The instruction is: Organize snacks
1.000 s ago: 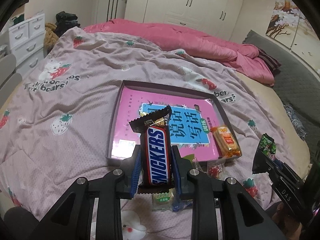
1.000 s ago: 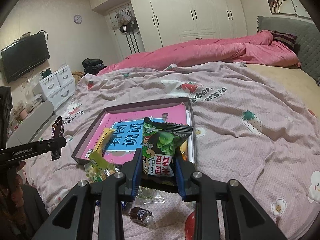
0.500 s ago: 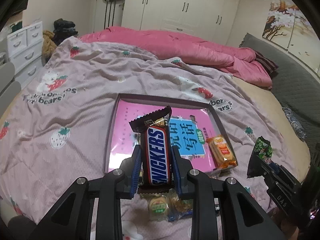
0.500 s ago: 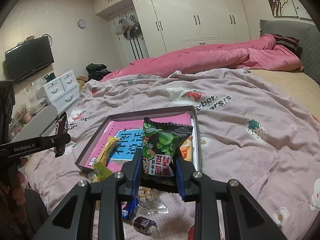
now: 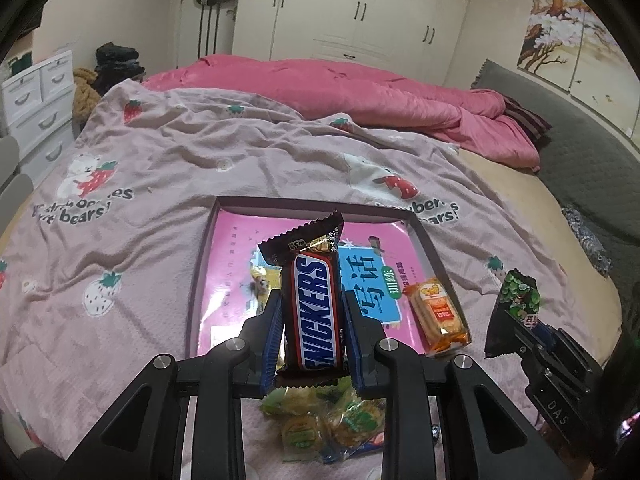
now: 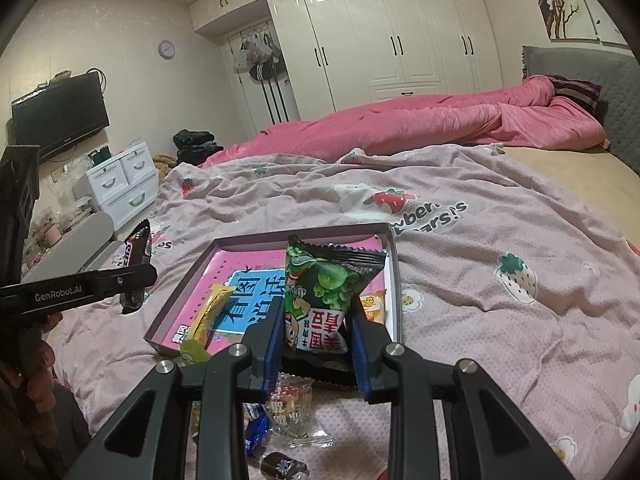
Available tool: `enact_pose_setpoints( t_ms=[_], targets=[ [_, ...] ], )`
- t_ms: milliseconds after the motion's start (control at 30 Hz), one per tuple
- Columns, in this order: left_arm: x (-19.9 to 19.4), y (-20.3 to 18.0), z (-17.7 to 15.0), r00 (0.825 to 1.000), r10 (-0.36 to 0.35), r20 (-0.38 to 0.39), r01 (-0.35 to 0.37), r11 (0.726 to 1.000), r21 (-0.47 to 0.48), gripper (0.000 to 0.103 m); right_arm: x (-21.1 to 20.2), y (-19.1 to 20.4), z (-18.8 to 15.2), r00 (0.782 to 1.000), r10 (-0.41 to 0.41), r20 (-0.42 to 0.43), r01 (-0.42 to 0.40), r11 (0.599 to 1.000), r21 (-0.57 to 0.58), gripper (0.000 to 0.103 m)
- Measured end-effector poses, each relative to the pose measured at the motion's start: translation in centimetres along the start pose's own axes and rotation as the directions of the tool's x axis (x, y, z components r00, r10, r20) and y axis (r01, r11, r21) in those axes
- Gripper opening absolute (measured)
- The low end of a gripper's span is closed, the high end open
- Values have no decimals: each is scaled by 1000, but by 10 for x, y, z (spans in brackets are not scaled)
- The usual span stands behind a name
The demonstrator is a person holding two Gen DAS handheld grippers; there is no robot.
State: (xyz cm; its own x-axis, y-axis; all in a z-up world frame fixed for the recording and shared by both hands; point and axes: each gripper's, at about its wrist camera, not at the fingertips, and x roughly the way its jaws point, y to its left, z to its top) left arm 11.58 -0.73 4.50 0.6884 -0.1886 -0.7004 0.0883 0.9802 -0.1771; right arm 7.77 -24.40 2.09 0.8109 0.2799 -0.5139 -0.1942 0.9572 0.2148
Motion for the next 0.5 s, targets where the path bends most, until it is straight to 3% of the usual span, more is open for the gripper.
enact_pose_setpoints(
  t_ms=[500],
  targets=[
    [29, -17, 7, 998, -27, -51, 29, 999, 35, 29, 7, -16, 11, 1000, 8, 23, -9, 999, 40, 30]
  ],
)
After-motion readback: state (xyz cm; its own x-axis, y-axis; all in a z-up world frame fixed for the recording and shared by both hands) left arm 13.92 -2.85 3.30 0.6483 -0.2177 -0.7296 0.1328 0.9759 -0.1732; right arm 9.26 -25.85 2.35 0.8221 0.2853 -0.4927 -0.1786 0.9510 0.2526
